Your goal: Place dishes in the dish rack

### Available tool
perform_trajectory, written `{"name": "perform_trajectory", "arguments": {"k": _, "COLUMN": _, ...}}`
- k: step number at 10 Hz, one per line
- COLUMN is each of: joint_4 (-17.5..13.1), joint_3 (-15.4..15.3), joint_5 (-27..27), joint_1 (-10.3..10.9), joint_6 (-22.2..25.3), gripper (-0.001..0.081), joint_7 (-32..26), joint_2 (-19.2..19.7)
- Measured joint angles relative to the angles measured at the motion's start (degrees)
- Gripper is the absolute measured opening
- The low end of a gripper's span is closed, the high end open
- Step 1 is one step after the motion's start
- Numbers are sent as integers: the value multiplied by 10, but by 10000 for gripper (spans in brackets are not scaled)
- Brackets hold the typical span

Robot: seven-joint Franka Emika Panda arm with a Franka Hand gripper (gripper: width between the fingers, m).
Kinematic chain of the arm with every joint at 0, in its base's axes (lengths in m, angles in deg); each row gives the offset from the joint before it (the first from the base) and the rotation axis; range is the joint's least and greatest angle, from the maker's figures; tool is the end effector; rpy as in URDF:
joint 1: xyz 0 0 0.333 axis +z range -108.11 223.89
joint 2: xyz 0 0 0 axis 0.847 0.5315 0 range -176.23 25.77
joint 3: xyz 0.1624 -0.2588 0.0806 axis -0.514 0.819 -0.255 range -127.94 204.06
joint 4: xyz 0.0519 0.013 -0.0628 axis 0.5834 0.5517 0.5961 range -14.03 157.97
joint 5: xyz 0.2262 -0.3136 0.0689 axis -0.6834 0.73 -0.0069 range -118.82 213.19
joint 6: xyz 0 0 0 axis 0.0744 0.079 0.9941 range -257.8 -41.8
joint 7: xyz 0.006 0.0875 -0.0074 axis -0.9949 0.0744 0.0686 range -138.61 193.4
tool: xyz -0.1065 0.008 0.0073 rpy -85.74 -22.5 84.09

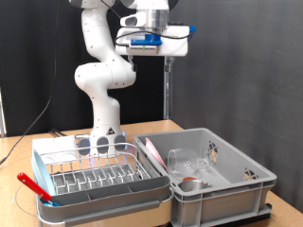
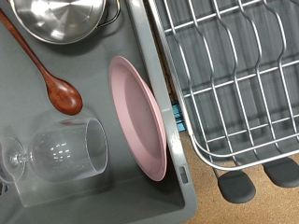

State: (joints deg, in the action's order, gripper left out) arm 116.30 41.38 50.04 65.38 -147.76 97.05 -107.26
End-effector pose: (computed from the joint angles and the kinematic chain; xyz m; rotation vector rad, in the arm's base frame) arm 0.3877 0.0213 0.5402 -2.6467 1.6651 -0.0739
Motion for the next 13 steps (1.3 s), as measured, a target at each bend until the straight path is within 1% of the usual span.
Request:
{"name": "perform_trajectory", "arguments": {"k": 1, "joint_4": -1, "joint_3": 0, "joint_5": -10, "joint_1": -2, "joint_6": 9, "gripper": 803, "joint_7": 18, "joint_2": -4}}
{"name": "perform_trajectory", "arguments": {"k": 2, "joint_4": 0, "joint_3": 5, "joint_5": -29, "joint_1": 0, "joint_6": 22, "gripper": 803, "joint_7": 4, "joint_2": -7}}
{"name": "perform_trajectory", "arguments": {"k": 4, "joint_4": 4, "joint_3": 27, "joint_5": -57, "joint_1": 3, "joint_6": 67, "gripper": 803, "joint_7": -71, "joint_2": -13}}
{"name": "perform_trajectory", "arguments": {"k": 5, "joint_4": 10, "joint_3": 32, "joint_5": -62, "joint_1": 3, "joint_6": 73, "gripper": 803, "joint_7": -92, "joint_2": -16}}
{"name": "perform_trajectory", "arguments": {"k": 7, "joint_4": 27, "joint_3": 35, "joint_5": -72, "joint_1": 3, "joint_6": 68, "gripper": 803, "joint_7": -101, "joint_2": -24}}
{"name": "perform_trajectory", "arguments": {"k": 8, "joint_4": 27, "joint_3": 35, "joint_5": -72, "joint_1": 3, "joint_6": 68, "gripper": 803, "joint_7": -101, "joint_2": -23}}
{"name": "perform_trajectory", "arguments": {"k": 9, "joint_4": 28, "joint_3": 36, "joint_5": -73, "joint_1": 3, "joint_6": 70, "gripper": 803, "joint_7": -114, "joint_2": -23}}
{"name": "perform_trajectory", "arguments": {"k": 10, "joint_4": 35, "joint_3": 38, "joint_5": -74, "joint_1": 3, "joint_6": 60, "gripper": 803, "joint_7": -137, "joint_2": -21}}
{"name": "perform_trajectory", "arguments": {"k": 11, "joint_4": 54, "joint_3": 38, "joint_5": -71, "joint_1": 3, "joint_6": 31, "gripper": 803, "joint_7": -152, "joint_2": -17}}
{"name": "perform_trajectory", "arguments": {"k": 13, "joint_4": 89, "joint_3": 36, "joint_5": -65, "joint_1": 3, "joint_6": -25, "gripper": 803, "joint_7": -164, "joint_2": 7}}
